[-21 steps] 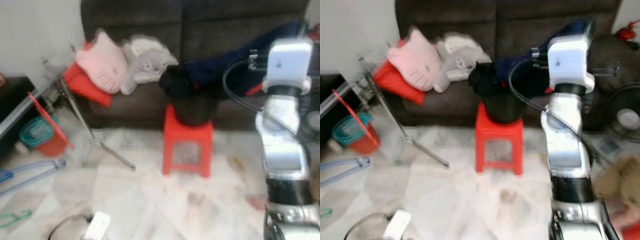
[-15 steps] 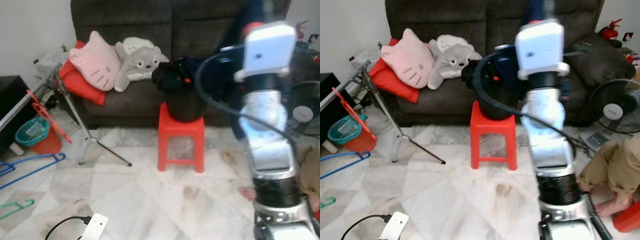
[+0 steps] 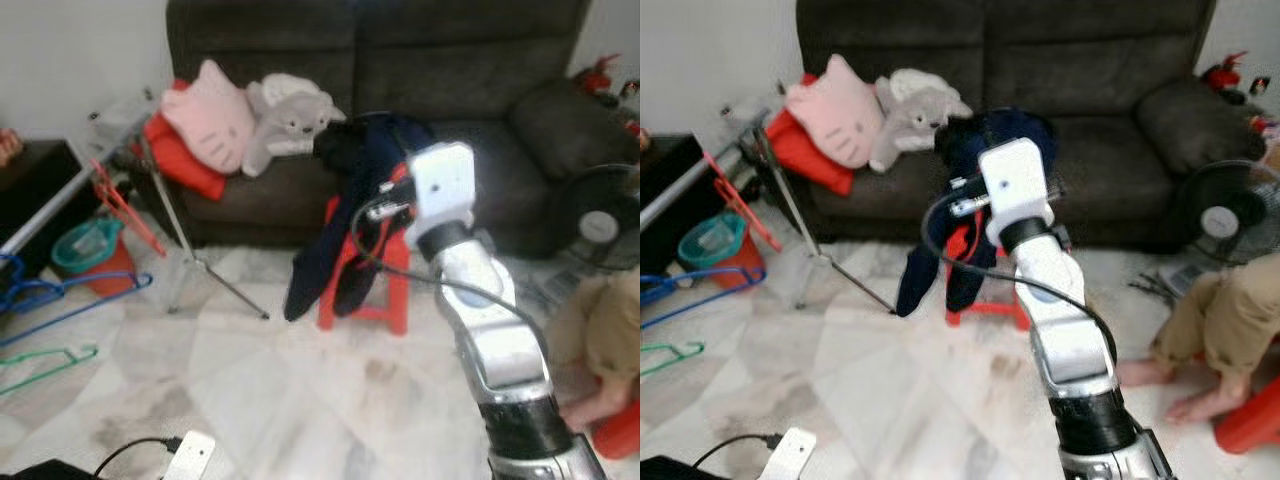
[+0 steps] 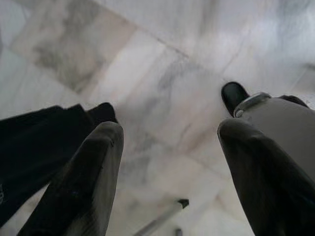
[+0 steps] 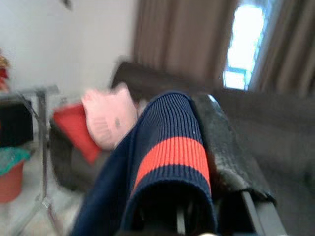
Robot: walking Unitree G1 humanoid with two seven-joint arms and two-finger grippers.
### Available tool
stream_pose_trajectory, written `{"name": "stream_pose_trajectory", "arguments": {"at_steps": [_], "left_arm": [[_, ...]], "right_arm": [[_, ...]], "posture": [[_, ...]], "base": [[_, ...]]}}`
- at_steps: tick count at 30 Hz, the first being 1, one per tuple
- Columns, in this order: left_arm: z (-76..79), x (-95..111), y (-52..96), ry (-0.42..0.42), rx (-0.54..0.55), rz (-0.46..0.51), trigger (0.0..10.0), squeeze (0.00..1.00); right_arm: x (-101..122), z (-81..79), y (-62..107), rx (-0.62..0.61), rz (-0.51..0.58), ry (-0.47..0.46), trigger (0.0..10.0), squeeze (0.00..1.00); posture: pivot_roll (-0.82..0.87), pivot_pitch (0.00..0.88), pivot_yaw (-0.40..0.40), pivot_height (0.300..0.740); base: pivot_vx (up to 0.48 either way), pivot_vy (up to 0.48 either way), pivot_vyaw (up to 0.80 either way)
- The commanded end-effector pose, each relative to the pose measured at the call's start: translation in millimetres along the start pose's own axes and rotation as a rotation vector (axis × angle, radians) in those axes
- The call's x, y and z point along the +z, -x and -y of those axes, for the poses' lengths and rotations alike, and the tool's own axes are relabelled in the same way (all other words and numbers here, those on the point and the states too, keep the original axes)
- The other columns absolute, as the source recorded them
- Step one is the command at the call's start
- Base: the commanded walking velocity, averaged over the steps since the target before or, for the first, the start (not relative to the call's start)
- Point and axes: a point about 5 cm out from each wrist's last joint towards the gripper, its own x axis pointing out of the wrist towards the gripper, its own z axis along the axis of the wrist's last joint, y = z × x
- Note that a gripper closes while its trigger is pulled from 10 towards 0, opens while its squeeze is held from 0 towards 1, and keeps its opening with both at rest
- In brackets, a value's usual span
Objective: Hang hanger
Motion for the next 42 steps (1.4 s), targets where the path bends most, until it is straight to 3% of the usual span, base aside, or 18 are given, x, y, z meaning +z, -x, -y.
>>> {"name": "stream_pose_trajectory", "arguments": {"at_steps": [1,4,5,8,9,10,13,15,19,24,30,42], "left_arm": [[-2.0,-0.9,0.1,-0.021,0.003,-0.014,10.0,0.00],[-1.7,-1.2,0.1,-0.025,-0.001,-0.017,10.0,0.00],[-1.7,-1.2,0.1,-0.025,-0.001,-0.017,10.0,0.00],[-1.5,-1.3,0.1,-0.027,-0.004,-0.018,10.0,0.00],[-1.5,-1.3,0.1,-0.027,-0.004,-0.018,10.0,0.00],[-1.3,-1.4,0.1,-0.028,-0.005,-0.018,10.0,0.00],[-0.9,-1.7,0.1,-0.027,-0.005,-0.018,10.0,0.00],[-0.9,-1.9,0.1,-0.026,-0.004,-0.018,10.0,0.00],[-0.9,-1.9,0.1,-0.025,-0.003,-0.018,10.0,0.00],[-1.2,-2.0,0.2,-0.030,-0.001,-0.019,10.0,0.00],[-1.6,-1.4,0.1,-0.015,0.006,-0.014,10.0,0.00],[-1.8,-1.8,0.3,0.005,0.010,-0.004,10.0,0.00]], "right_arm": [[-37.3,7.3,6.2,-0.009,-0.190,-0.019,10.0,0.00],[-83.3,12.9,21.9,0.013,-0.392,0.088,10.0,0.00],[-83.3,12.9,21.9,0.013,-0.392,0.088,10.0,0.00],[-122.3,13.2,40.0,0.065,-0.561,0.246,10.0,0.00],[-122.3,13.2,40.0,0.065,-0.561,0.246,10.0,0.00],[-142.2,9.4,51.3,0.089,-0.639,0.251,10.0,0.00],[-174.2,-1.4,74.3,0.116,-0.763,0.209,10.0,0.00],[-180.3,-4.3,79.7,0.101,-0.784,0.177,10.0,0.00],[-179.0,-3.3,78.1,0.072,-0.774,0.150,10.0,0.00],[-155.3,14.2,55.4,-0.082,-0.619,0.077,10.0,0.00],[-135.7,26.3,39.8,-0.203,-0.487,0.001,10.0,0.00],[-105.0,30.0,35.7,-0.278,-0.293,-0.079,10.0,0.00]], "posture": [[-0.23,0.000,0.089,0.740],[-0.23,0.000,0.089,0.740],[-0.23,0.000,0.089,0.740],[-0.23,0.000,0.088,0.740],[-0.23,0.000,0.088,0.740],[-0.23,0.000,0.088,0.740],[-0.22,0.000,0.085,0.740],[-0.22,0.000,0.086,0.740],[-0.22,0.000,0.088,0.740],[-0.22,0.000,0.088,0.740],[-0.20,0.000,0.088,0.740],[-0.20,0.000,0.081,0.740]], "base": [[0.000,0.000,0.00],[0.000,0.000,0.00],[0.000,0.000,0.00],[0.000,0.000,0.00],[0.000,0.000,0.00],[0.000,0.000,0.00],[0.000,0.000,0.00],[0.000,0.000,0.00],[0.000,0.000,0.00],[0.000,0.000,0.00],[0.000,0.000,0.00],[0.000,0.000,0.00]]}}
